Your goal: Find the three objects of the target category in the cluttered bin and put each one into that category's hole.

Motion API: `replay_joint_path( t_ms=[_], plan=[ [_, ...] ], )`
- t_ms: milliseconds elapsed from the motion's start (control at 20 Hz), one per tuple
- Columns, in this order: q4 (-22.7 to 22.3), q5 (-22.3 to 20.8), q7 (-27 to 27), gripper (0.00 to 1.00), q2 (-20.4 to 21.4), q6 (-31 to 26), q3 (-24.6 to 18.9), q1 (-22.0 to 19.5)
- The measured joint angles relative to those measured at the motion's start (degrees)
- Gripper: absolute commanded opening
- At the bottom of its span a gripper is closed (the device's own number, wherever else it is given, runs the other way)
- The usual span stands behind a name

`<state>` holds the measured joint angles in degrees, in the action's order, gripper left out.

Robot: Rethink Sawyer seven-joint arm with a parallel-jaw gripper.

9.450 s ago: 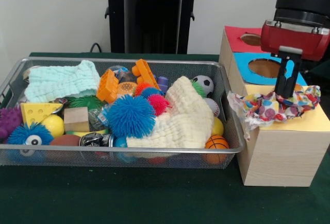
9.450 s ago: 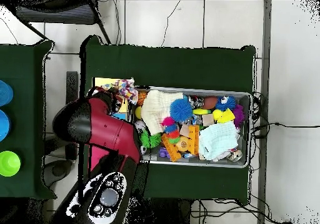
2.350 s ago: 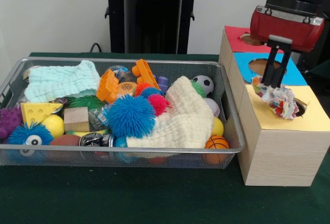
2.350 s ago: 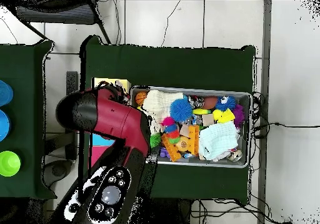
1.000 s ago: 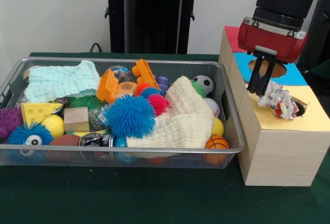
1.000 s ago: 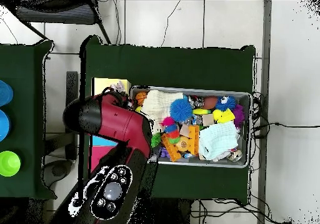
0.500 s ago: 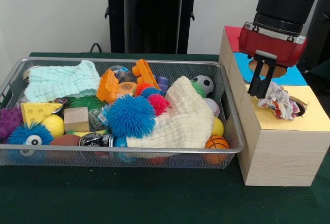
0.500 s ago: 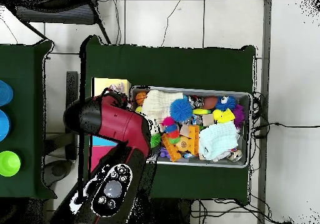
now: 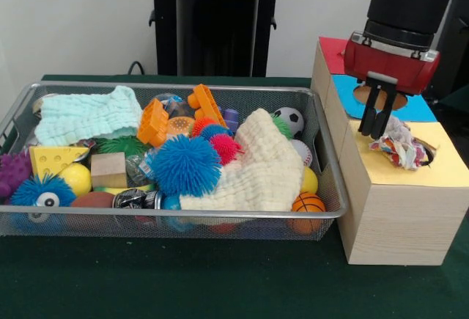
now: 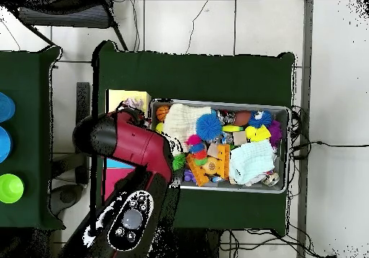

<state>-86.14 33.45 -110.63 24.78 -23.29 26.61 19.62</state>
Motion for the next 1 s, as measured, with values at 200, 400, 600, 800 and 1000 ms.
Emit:
replay_joint_path(
  t_ms=[200, 400, 600, 800, 1000],
  plan=[
    [-0.32, 1.05, 0.0, 0.0, 0.67, 0.01, -1.62, -0.64],
    [-0.68, 2.2, 0.0, 0.0, 1.37, 0.66, -4.35, -1.88],
    [-1.1, 3.06, 0.0, 0.0, 1.86, 3.12, -6.93, -2.93],
    [-1.15, 3.53, 0.0, 0.0, 1.63, 8.36, -9.61, -3.66],
    [-1.14, 3.53, 0.0, 0.0, 1.02, 13.01, -11.59, -4.0]
  ],
)
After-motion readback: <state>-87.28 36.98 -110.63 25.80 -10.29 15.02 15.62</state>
